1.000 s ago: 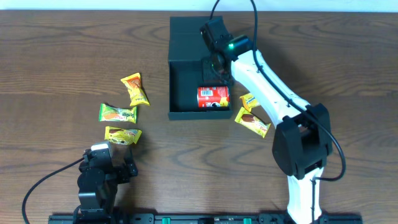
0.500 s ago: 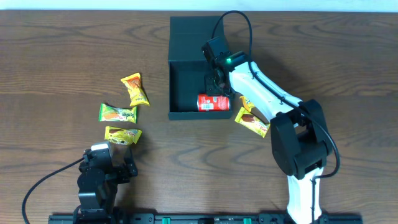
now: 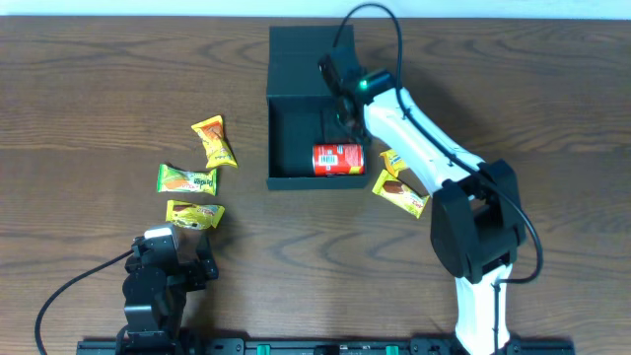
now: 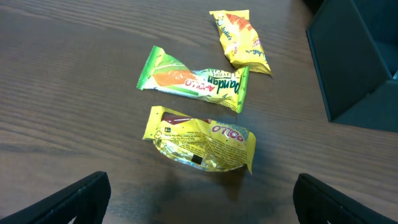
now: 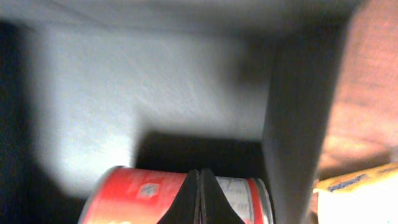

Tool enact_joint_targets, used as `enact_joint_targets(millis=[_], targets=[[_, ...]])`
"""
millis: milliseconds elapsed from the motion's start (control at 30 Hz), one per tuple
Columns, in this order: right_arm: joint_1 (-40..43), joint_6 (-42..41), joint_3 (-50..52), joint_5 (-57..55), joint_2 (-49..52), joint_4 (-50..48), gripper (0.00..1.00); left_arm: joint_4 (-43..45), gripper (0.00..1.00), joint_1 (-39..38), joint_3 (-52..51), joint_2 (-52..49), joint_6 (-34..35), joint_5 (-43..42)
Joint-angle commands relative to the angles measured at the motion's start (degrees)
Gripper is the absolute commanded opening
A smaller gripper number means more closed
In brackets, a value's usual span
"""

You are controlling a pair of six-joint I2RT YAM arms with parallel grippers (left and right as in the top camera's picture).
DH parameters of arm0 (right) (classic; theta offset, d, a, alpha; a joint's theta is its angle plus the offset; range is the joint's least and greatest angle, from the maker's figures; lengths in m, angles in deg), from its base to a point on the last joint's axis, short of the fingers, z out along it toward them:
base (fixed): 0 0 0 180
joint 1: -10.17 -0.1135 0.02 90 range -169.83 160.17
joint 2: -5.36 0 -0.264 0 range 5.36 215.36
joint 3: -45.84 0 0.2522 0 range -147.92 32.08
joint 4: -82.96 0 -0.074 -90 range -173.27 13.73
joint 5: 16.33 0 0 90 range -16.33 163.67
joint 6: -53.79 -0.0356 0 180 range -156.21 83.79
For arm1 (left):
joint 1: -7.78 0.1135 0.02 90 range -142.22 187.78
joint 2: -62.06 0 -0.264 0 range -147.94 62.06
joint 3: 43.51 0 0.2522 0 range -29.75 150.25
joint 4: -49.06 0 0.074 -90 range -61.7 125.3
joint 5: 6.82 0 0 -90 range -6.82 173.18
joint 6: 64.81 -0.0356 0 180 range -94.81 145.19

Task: Pack container
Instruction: 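Withdraw the right gripper from the box toward the snacks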

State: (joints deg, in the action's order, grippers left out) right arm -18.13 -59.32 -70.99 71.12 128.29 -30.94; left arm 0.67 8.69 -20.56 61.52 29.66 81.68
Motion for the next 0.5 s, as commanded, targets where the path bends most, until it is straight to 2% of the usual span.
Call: enact_joint_targets(millis=[0, 100, 167, 333, 367, 400, 467], targets=[[-0.24, 1.92, -9.18, -0.22, 0.0, 3.43, 0.01, -0.22, 0.95, -0.2, -0.33, 0.28, -0.22, 0.44], [-0.15, 2.84, -16.83, -0.24, -1.25, 8.41, 0.01, -0.22, 0.95, -0.2, -0.35, 0.28, -0.22, 0.44], [0.72, 6.27, -20.06, -0.24, -2.93, 10.73, 0.01, -0.22, 0.95, -0.2, -0.35, 0.28, -0.22, 0.44], [7.48, 13.22, -20.92, 1.31, -8.46, 18.82, 0.02, -0.22, 0.95, -0.2, -0.35, 0.28, -0.22, 0.44], [9.09, 14.21, -20.9, 1.31, -9.03, 20.57, 0.03, -0.22, 0.95, -0.2, -0.35, 0.28, -0.22, 0.44], [10.91, 15.78, -20.85, 1.31, -9.2, 22.4, 0.1, -0.22, 0.95, -0.2, -0.35, 0.28, -0.22, 0.44], [13.84, 17.99, -20.37, 1.66, -9.2, 25.9, 0.08, -0.22, 0.95, -0.2, -0.35, 0.28, -0.22, 0.44]])
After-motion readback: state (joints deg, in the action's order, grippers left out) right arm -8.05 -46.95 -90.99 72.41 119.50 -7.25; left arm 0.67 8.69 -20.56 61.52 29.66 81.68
